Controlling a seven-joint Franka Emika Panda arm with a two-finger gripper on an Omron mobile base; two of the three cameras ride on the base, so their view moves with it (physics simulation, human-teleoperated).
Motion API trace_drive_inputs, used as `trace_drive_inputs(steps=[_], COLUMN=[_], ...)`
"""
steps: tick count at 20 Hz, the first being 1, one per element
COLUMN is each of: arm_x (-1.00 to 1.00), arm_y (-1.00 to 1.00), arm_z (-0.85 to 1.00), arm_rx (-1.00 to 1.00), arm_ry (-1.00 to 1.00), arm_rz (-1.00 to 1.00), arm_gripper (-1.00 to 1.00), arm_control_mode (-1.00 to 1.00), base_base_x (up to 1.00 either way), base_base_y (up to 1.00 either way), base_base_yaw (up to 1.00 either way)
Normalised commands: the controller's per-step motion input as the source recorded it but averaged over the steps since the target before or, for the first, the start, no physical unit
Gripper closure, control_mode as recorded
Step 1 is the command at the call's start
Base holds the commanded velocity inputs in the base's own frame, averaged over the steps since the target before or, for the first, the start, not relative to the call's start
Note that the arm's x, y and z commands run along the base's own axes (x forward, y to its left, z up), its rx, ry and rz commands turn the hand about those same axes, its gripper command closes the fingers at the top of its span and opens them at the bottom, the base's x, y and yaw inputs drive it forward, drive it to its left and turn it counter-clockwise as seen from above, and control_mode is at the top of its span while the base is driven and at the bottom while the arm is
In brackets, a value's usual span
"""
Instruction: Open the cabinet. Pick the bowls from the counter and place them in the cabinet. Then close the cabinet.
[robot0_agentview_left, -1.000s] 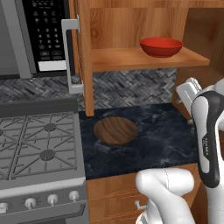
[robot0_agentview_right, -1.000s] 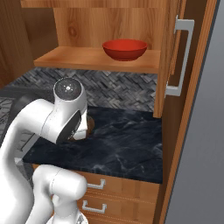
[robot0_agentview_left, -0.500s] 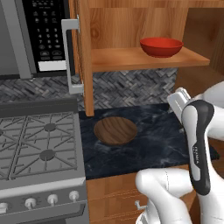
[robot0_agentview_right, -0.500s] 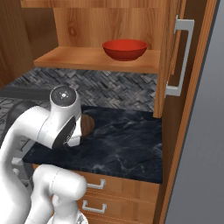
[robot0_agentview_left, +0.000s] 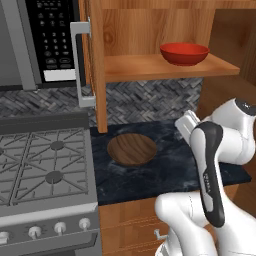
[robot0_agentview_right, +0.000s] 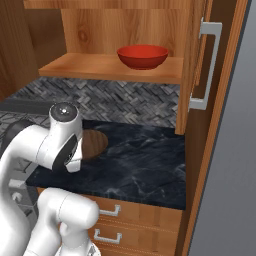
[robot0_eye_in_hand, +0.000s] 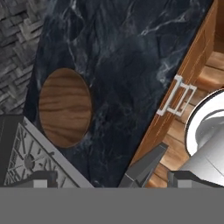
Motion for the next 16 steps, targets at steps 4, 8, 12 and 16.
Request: trace_drive_inputs(steps=[4,8,12,16], arm_x=[0.14,0.21,0.05,0.00], arm_y=[0.13,0.01,0.01,0.00], arm_z=[-0.23,-0.23,-0.13,-0.05], arm_rx=[0.00,0.00,0.00,0.00], arm_ry=[0.09,0.07,0.00,0.00], arm_rz=[0.02,0.04,0.02,0.00], arm_gripper=[-1.00,-1.00,-1.00,-1.00], arm_control_mode=[-1.00,-1.00,-1.00,-1.00], base_base_x=[0.00,0.00,0.00,0.00], base_base_y=[0.00,0.00,0.00,0.00], base_base_yaw=[0.00,0.00,0.00,0.00])
